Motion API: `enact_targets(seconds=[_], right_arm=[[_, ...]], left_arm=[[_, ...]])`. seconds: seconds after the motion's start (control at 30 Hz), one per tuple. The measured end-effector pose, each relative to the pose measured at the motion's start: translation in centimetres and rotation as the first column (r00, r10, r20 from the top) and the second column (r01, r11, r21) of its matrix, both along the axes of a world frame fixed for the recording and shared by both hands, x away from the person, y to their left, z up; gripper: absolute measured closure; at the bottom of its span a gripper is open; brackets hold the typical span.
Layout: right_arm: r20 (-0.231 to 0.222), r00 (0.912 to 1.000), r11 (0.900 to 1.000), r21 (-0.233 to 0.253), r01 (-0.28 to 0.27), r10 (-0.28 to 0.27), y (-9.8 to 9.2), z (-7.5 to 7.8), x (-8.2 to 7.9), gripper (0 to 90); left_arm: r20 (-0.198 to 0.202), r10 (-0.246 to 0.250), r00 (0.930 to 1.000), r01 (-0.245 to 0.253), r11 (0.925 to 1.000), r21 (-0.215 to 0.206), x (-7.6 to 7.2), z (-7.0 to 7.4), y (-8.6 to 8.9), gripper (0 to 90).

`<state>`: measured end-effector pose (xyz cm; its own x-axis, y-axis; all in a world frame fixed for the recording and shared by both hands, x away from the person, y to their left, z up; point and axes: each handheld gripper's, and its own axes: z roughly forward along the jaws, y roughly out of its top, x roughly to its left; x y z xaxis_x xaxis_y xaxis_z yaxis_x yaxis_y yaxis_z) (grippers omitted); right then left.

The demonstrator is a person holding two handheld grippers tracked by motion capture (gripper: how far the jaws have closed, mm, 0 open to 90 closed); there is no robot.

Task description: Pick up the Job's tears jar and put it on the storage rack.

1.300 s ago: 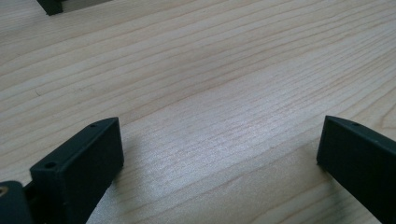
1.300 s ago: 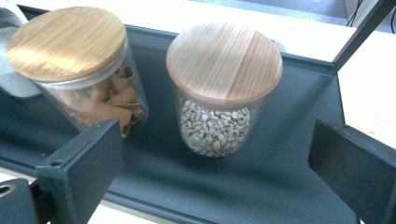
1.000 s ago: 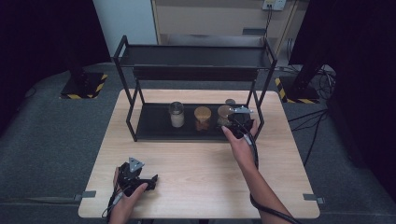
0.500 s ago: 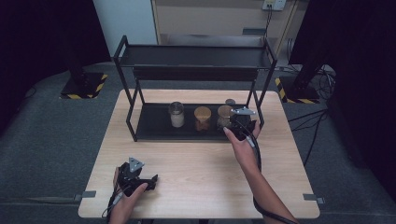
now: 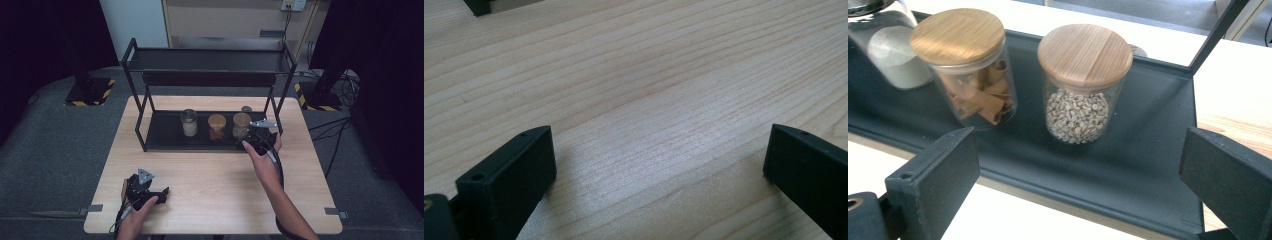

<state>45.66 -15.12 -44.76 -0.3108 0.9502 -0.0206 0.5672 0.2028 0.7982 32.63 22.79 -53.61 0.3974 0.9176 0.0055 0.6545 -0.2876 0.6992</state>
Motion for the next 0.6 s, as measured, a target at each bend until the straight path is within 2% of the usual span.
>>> enact_targets(seconds=[0.3,0.6], right_arm=[[0.010,0.9996,1.000,-0.008,-0.025,0.026,0.2,0.0,-1.1,2.8],[0.003,0.9996,1.000,-0.010,-0.028,0.028,-0.1,-0.5,-1.6,2.8]], left_arm=[[0.000,0.000,1.0000,0.000,1.0000,0.000,0.0,0.0,0.0,0.0],[-0.001,0.000,1.0000,0.000,1.0000,-0.001,0.0,0.0,0.0,0.0]])
